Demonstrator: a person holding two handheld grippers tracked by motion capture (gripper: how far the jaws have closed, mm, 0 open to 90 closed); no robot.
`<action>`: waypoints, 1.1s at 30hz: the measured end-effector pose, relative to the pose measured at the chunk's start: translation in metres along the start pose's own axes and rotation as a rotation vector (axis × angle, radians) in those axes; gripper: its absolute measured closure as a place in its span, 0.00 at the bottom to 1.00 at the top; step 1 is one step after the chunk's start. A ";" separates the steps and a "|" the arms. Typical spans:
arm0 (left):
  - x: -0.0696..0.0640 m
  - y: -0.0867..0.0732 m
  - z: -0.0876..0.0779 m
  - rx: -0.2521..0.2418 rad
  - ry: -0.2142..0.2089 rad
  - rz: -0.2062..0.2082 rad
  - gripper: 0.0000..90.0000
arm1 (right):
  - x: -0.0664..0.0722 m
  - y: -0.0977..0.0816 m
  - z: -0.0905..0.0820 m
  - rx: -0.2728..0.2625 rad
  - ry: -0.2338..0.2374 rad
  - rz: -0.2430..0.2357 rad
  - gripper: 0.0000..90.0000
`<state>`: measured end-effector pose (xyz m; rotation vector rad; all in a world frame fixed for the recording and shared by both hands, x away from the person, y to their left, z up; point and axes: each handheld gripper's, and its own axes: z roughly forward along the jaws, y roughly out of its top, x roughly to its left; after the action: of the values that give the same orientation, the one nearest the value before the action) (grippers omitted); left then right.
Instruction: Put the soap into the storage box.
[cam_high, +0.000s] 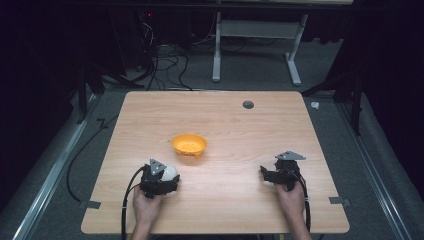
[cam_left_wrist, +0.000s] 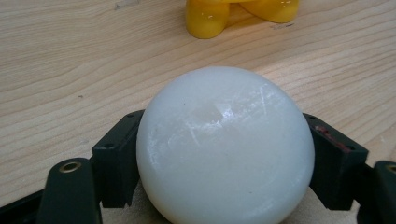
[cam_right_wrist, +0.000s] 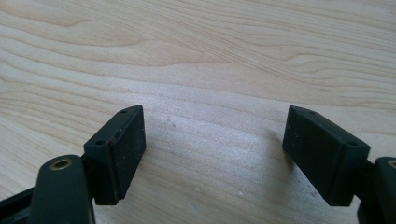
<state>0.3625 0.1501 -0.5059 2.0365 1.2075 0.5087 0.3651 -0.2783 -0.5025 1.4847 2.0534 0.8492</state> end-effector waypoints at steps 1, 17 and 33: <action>0.000 0.000 0.000 0.001 -0.001 0.000 0.27 | 0.000 0.000 0.000 0.000 0.000 0.000 0.25; -0.003 0.000 -0.006 -0.033 -0.007 0.011 0.27 | 0.000 0.000 0.000 0.000 0.004 -0.005 0.25; -0.003 0.009 -0.014 -0.049 -0.090 0.010 0.27 | 0.000 0.000 0.000 0.000 0.004 -0.005 0.25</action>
<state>0.3570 0.1496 -0.4901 2.0033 1.1218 0.4422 0.3649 -0.2785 -0.5024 1.4785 2.0592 0.8506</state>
